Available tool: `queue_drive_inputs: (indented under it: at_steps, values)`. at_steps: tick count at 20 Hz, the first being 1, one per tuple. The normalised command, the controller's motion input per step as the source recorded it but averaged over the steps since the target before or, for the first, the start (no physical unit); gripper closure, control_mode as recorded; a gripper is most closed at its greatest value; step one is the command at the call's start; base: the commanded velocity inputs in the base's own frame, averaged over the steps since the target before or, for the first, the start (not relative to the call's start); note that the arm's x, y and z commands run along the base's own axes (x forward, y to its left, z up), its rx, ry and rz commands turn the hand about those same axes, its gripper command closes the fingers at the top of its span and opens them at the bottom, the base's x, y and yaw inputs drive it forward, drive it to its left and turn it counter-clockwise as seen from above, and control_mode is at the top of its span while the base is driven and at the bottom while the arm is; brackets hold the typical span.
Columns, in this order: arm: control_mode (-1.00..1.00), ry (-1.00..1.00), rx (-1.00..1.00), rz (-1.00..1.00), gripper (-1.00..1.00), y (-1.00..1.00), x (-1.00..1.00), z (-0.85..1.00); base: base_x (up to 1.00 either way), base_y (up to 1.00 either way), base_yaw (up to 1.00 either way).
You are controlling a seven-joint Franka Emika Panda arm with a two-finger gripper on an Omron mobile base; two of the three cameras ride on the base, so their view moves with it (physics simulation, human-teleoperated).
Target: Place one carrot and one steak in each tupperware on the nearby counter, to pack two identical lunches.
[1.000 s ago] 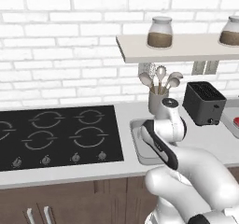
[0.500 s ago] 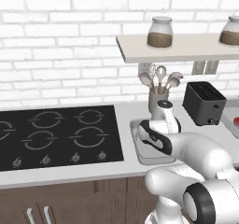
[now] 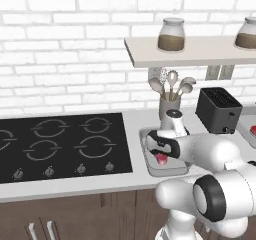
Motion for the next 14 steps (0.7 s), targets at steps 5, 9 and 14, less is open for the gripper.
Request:
queue_drive_inputs:
  at_steps: [5, 9, 14]
  values:
    - [-1.00, -0.14, 0.00, 0.00, -1.00, 0.00, -0.26, 0.30, 0.00, 0.00, 0.00]
    - [-1.00, -0.17, 0.00, 0.00, -1.00, 0.00, -0.90, 0.93, 0.00, 0.00, 0.00]
    - [-1.00, -0.23, 0.00, 0.00, -1.00, 0.00, -1.00, 0.75, 0.00, 0.00, 0.00]
